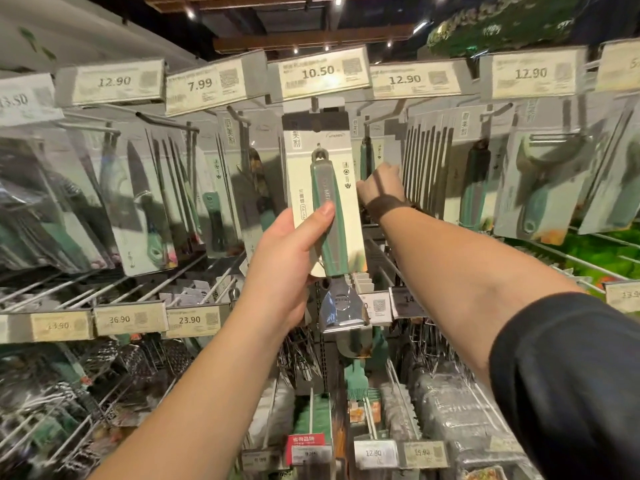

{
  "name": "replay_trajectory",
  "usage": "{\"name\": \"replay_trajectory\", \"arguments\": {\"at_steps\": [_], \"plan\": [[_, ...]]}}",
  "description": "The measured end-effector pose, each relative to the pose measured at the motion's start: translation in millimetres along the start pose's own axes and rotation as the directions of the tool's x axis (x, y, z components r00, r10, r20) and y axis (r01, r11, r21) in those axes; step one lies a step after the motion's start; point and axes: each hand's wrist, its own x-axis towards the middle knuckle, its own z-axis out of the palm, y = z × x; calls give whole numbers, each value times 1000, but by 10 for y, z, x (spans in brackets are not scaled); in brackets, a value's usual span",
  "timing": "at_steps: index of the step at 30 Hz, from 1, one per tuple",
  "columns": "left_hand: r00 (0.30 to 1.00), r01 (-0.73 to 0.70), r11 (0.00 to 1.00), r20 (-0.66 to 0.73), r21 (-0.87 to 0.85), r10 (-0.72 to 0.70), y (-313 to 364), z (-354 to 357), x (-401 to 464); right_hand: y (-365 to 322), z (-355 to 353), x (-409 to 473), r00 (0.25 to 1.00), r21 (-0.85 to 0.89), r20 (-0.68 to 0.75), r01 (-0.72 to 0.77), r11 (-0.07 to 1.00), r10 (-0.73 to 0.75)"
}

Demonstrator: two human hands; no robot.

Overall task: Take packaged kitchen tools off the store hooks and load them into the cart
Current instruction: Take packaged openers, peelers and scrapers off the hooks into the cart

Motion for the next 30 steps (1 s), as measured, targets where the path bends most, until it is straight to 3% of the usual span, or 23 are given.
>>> {"name": "replay_trajectory", "arguments": {"at_steps": [13, 20, 24, 27, 30], "plan": [[1000, -7, 999, -17, -40, 6, -24, -47, -1, 38, 87, 106, 1000, 28, -23, -3, 1000, 3], [1000, -9, 1000, -17, -12, 8, -15, -64, -27, 49, -44, -31, 998, 65, 33, -59, 996, 57], [1000, 10, 1000, 9, -23, -10, -29, -32, -47, -28, -271, -298, 987, 110, 136, -98, 989, 83], [999, 17, 1000, 42, -4, -17, -76, 2, -40, -22, -609, -763, 969, 210, 245, -75, 975, 21], [996, 20, 1000, 92, 2, -20, -122, 53, -43, 158, -1068, -1481, 970, 353, 208, 45, 935, -126]]}}
